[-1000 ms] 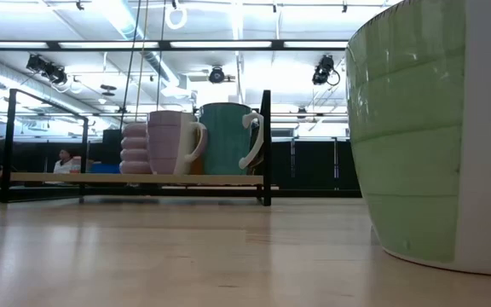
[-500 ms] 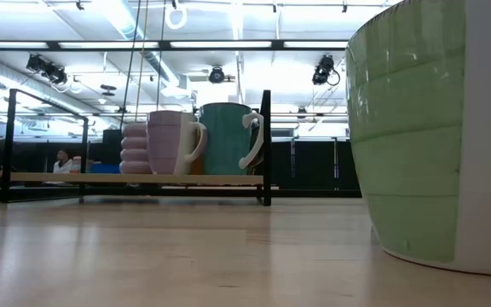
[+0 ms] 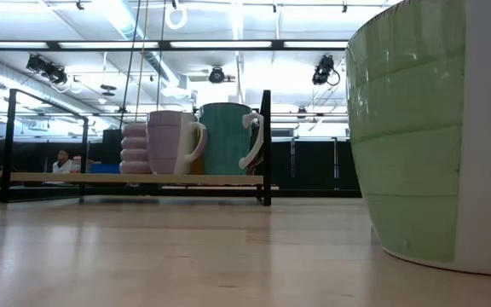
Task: Place coffee mugs
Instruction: Put the patterned blue mug on the shelf
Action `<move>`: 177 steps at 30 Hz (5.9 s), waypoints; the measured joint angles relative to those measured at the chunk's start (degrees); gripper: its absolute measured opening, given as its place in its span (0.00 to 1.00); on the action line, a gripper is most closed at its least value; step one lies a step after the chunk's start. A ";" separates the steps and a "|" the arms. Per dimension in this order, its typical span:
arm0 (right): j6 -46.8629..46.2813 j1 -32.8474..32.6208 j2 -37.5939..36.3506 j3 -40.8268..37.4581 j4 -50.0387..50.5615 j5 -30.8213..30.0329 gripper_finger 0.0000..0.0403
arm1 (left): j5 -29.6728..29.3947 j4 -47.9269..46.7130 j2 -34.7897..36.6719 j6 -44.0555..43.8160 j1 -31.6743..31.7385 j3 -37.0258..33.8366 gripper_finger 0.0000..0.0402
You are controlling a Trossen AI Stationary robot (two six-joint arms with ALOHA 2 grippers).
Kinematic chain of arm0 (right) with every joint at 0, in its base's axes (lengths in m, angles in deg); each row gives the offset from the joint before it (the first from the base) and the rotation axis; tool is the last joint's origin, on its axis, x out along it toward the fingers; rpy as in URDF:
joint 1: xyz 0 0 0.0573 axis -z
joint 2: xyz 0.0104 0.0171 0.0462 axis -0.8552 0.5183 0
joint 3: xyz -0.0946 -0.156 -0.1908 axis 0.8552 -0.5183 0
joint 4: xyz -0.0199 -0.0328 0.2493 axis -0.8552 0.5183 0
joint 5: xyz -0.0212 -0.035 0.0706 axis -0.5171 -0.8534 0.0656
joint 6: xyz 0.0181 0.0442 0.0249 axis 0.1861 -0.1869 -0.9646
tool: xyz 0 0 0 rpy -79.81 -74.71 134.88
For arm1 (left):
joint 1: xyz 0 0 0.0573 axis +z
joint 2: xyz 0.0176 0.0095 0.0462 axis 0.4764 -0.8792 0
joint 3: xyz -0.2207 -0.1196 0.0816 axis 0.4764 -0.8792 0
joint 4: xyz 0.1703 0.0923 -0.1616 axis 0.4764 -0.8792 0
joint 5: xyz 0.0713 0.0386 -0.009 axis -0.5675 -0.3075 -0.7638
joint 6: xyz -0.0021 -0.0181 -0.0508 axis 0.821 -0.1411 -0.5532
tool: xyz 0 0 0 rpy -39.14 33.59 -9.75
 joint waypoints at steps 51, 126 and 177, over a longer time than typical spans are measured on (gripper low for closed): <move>93.88 52.78 11.92 56.43 15.71 34.12 0.08 | -3.33 44.33 27.47 -5.23 -8.60 -60.08 0.43; 128.64 54.21 61.00 90.03 35.13 42.73 0.15 | -3.34 43.67 27.43 -4.64 -8.62 -60.04 0.43; 128.71 54.27 55.72 104.28 41.99 49.09 0.37 | -3.34 44.13 27.43 -5.01 -8.62 -60.04 0.43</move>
